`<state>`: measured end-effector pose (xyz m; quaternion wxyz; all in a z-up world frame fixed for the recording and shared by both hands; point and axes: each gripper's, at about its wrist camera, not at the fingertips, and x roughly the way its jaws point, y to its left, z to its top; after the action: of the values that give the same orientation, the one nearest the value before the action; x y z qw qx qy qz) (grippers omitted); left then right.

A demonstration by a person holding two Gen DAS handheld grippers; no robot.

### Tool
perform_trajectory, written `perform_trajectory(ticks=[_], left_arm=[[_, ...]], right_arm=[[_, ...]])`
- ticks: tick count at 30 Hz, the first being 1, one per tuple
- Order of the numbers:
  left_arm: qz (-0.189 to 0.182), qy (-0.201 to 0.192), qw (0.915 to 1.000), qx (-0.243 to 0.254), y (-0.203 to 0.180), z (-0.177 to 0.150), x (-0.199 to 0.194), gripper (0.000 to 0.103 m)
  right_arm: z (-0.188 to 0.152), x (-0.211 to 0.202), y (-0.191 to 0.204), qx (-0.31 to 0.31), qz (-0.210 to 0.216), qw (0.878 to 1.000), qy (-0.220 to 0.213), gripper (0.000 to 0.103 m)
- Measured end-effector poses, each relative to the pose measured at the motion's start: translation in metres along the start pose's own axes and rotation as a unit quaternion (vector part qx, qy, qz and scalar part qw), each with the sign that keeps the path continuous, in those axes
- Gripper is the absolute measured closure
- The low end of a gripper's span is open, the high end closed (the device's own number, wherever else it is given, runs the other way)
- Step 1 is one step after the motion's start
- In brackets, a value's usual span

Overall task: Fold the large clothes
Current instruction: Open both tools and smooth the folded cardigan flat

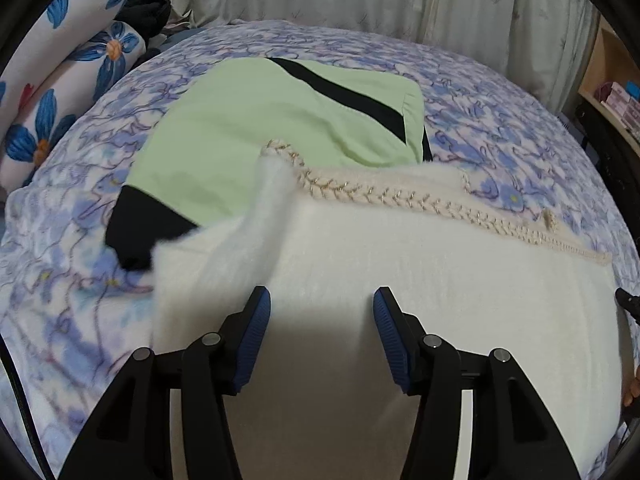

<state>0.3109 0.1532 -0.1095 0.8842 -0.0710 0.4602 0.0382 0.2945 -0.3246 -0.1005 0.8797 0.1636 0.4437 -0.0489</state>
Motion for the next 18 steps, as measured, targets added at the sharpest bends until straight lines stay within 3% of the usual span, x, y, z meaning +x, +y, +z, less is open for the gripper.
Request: perform_trajectory(ticks=[2,7,12,18], left_arm=[[0.003,0.002,1.0,0.003,-0.002,-0.006,-0.011,0.043],[-0.005,-0.01,0.9998,0.014,-0.018,-0.035,-0.048,0.041],[-0.027,-0.007,0.9995,-0.014,-0.035,-0.067,-0.074,0.038],[-0.059,0.013,0.9974,-0.039,-0.059,-0.103,-0.078,0.038]], right_arm=[[-0.006,-0.009,0.007,-0.002,0.012,1.0,-0.002,0.082],[-0.039,-0.046,0.042,-0.039,0.049,0.998,-0.016,0.065],[-0.079,-0.065,0.081,-0.071,0.088,0.994,-0.012,0.064],[-0.128,-0.071,0.129,-0.127,0.113,0.985,0.002,0.064]])
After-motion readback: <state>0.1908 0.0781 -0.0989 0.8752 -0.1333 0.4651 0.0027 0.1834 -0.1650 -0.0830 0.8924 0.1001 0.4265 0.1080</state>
